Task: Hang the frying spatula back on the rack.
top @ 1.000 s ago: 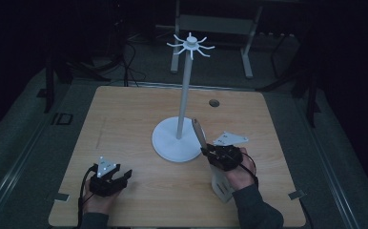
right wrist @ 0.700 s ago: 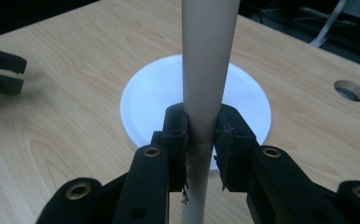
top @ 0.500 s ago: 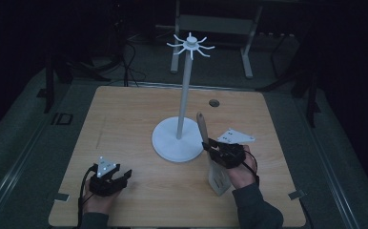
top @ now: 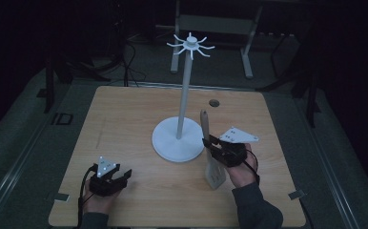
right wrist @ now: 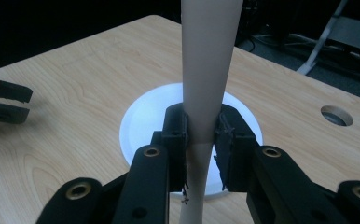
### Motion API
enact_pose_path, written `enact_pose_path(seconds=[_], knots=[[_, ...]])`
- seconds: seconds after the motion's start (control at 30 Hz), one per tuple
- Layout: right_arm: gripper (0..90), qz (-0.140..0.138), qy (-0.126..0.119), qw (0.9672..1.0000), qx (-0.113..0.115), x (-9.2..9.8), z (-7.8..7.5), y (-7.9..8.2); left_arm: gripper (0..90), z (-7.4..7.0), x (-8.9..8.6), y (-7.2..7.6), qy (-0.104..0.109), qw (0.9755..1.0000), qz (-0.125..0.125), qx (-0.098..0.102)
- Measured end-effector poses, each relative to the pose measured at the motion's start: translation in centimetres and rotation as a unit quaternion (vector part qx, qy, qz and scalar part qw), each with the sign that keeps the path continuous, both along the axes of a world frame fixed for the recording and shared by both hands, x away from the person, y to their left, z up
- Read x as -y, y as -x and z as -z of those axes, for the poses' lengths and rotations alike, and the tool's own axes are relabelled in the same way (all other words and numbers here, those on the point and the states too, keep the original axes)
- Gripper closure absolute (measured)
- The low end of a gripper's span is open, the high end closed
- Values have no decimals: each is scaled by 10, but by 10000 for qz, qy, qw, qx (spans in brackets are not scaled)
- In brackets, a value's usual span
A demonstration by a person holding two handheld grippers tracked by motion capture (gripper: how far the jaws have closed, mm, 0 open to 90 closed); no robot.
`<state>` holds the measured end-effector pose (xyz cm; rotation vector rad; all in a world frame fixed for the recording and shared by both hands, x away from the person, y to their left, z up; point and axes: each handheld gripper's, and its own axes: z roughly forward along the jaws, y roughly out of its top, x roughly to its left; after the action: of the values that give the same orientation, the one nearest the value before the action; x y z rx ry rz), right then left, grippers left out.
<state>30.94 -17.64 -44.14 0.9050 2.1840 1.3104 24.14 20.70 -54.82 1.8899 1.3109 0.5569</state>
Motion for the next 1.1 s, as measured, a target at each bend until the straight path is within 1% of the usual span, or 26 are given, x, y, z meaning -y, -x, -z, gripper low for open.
enact_pose_path(seconds=[0.07, 0.1, 0.13, 0.17, 0.27, 0.37, 0.57, 0.67, 1.1], knots=[[750, -13, -70, 9999, 81, 0, -2, 0, 471, 0, -1, 0, 2, 10000, -9, -2], [750, -13, -70, 9999, 81, 0, -2, 0, 471, 0, -1, 0, 2, 10000, -9, -2], [750, -49, -150, 9998, 86, 0, -3, 1, 471, 0, 0, 0, 0, 10000, -9, -2], [750, -49, -150, 9998, 86, 0, -3, 1, 471, 0, 0, 0, 2, 10000, -9, -4], [750, -46, -249, 9996, 137, 0, -5, 1, 471, 0, 0, 0, -13, 10000, -3, 1], [750, -50, -277, 9995, 169, 0, -8, 0, 471, 0, -1, 0, -9, 10000, -7, 7], [750, -43, -361, 9992, 186, 0, -11, -2, 470, 0, -1, 0, 0, 10000, -19, 19], [750, -39, -487, 9986, 180, -1, -14, -5, 470, 0, -1, 0, -2, 10000, -24, 26], [750, 1, -585, 9978, 300, -6, -22, -10, 470, -1, -3, 0, 13, 10000, -55, 26]])
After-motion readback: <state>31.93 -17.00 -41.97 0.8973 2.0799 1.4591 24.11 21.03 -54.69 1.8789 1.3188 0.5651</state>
